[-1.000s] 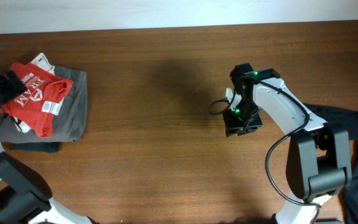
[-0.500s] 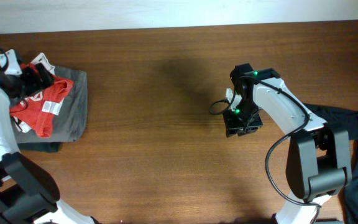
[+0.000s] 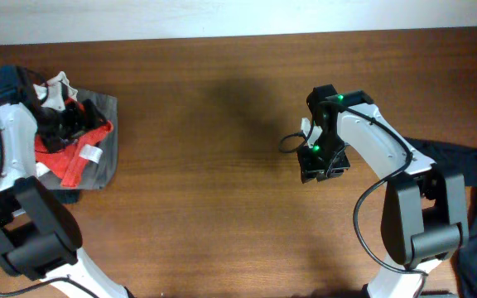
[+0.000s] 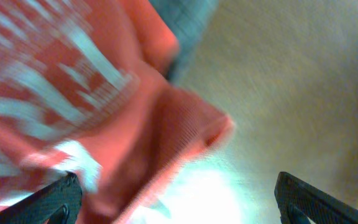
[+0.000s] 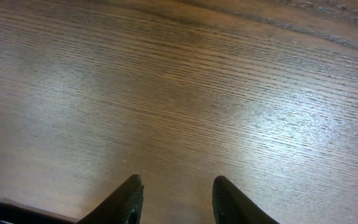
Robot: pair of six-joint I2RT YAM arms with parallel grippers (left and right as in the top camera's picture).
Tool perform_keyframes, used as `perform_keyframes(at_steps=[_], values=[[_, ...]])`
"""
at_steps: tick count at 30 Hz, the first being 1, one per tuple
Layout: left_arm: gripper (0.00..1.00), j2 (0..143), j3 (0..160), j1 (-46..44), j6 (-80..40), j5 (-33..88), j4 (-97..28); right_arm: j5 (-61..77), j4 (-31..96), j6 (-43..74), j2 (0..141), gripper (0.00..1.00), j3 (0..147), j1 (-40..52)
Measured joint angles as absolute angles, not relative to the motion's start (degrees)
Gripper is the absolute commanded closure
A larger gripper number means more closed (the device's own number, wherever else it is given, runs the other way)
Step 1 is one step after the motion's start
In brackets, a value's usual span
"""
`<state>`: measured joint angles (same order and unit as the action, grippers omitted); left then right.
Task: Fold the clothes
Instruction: 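Release the red shirt on the stack and adjust it with the left gripper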
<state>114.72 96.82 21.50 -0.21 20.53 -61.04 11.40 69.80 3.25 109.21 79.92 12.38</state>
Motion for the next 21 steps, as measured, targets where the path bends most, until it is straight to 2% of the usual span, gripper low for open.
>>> perform_keyframes(at_steps=[10, 16, 21], values=[[0.01, 114.89, 96.53, 18.31, 0.47, 23.42, -67.75, 11.40, 69.84, 3.20, 109.23, 0.59, 79.92, 12.38], [0.01, 114.89, 96.42, 18.26, 0.34, 16.82, -75.99, 11.40, 69.84, 3.20, 109.23, 0.59, 79.92, 12.38], [0.01, 114.89, 96.40, 18.26, 0.19, 12.86, -77.97, 11.40, 69.84, 3.20, 109.21, 0.59, 79.92, 12.38]])
